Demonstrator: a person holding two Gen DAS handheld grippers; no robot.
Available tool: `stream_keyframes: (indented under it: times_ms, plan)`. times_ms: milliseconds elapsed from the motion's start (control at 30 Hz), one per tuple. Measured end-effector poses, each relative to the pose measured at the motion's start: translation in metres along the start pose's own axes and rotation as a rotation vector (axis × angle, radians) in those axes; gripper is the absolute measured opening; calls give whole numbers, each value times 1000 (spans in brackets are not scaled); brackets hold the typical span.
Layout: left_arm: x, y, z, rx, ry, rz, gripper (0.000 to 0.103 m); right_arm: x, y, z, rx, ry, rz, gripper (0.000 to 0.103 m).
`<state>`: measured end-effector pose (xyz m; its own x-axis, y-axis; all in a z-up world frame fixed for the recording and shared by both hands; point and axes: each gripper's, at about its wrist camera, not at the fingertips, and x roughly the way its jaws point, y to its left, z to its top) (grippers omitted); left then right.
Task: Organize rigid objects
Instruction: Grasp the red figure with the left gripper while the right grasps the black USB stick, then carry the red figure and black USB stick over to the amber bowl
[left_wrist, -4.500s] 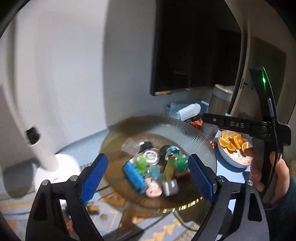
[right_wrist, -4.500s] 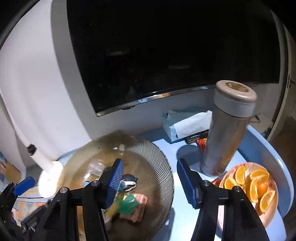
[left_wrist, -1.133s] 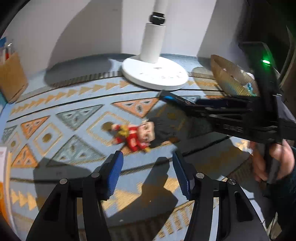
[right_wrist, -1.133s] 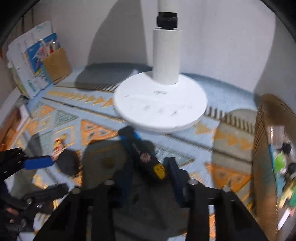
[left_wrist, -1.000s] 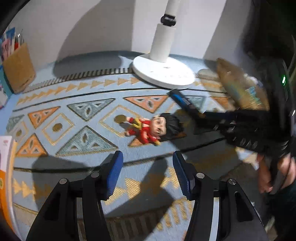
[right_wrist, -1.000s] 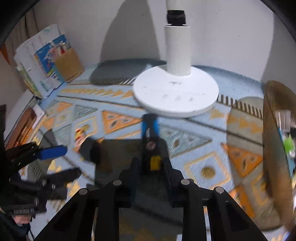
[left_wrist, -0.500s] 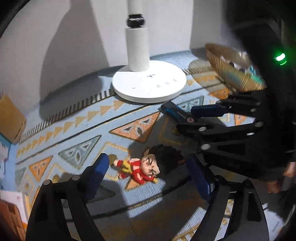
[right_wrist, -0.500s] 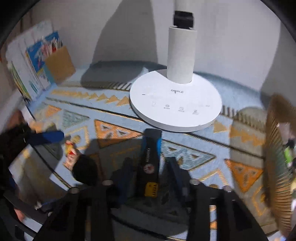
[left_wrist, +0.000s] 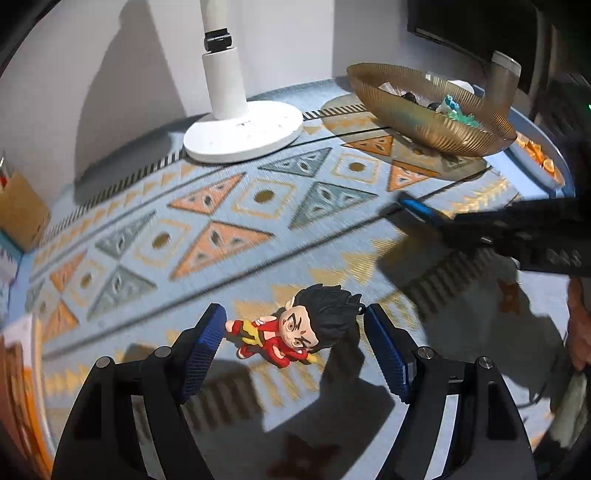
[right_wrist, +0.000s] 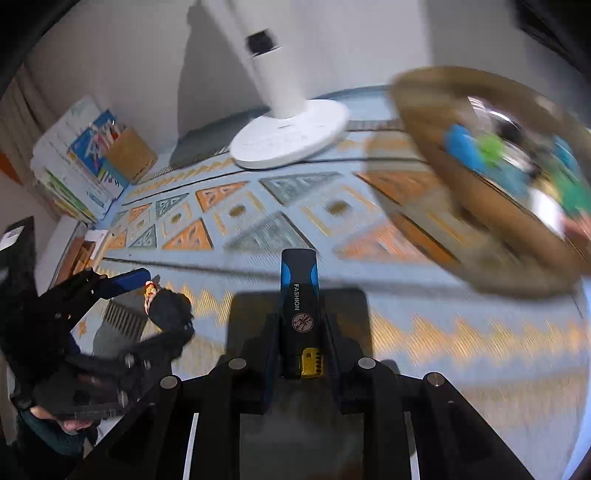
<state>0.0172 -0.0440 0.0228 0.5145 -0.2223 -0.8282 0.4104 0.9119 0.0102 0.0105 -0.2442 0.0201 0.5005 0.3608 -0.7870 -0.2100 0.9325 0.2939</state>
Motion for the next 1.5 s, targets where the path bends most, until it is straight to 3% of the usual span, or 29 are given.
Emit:
stream_keyframes:
  times_ms: [167, 267, 400, 533, 567, 600, 667, 700, 867, 967, 1033, 1067, 1100, 1133, 1167, 1200, 1367, 1500]
  plan:
    - [1, -3, -3, -186, 38, 65, 76, -32, -1, -40, -52, -23, -144, 23]
    - [0, -2, -5, -270, 64, 44, 77, -32, -5, -50, -65, -9, -181, 23]
    - [-4, -1, -16, -353, 124, -56, 79, -30, -10, -58, -44, 11, -160, 24]
    - [-15, -8, -26, -324, 184, -262, 79, -29, -9, -59, -41, 6, -159, 29]
    - [-18, -11, -27, -296, 196, -303, 79, -29, -8, -59, -41, 4, -154, 34]
    - [-22, -13, -28, -261, 189, -298, 79, -29, -6, -59, -40, 2, -145, 41]
    - [-26, -10, -26, -231, 153, -204, 79, -27, -3, -58, -39, -4, -136, 49]
    - [-25, -6, -24, -225, 141, -164, 79, -25, -1, -56, -42, -5, -141, 50]
    - [-10, -12, -16, -163, 147, -134, 79, -14, 9, -51, -91, -14, -227, 50]
    - [0, -26, -9, -88, 123, -44, 78, -8, 11, -47, -112, -40, -269, 51]
    - [6, -33, -5, -49, 101, -7, 63, -5, 11, -45, -120, -60, -274, 51]
    - [5, -36, -3, -26, 81, -5, 50, -5, 10, -45, -119, -65, -271, 51]
    - [4, -38, 0, -13, 73, -21, 29, -5, 8, -44, -113, -68, -263, 51]
    - [4, -41, 2, -1, 74, -22, 29, -6, 8, -43, -110, -71, -261, 47]
    - [3, -43, 3, 4, 76, -13, 29, -7, 8, -43, -114, -73, -252, 29]
    - [3, -45, 5, 8, 69, 4, 29, -8, 8, -44, -118, -76, -247, 23]
    - [-13, -47, 14, -10, 15, -29, 29, -27, 0, -46, -37, -96, -97, 23]
    - [-32, -47, 30, -31, -39, -69, 29, -57, -3, -37, -12, -169, -47, 21]
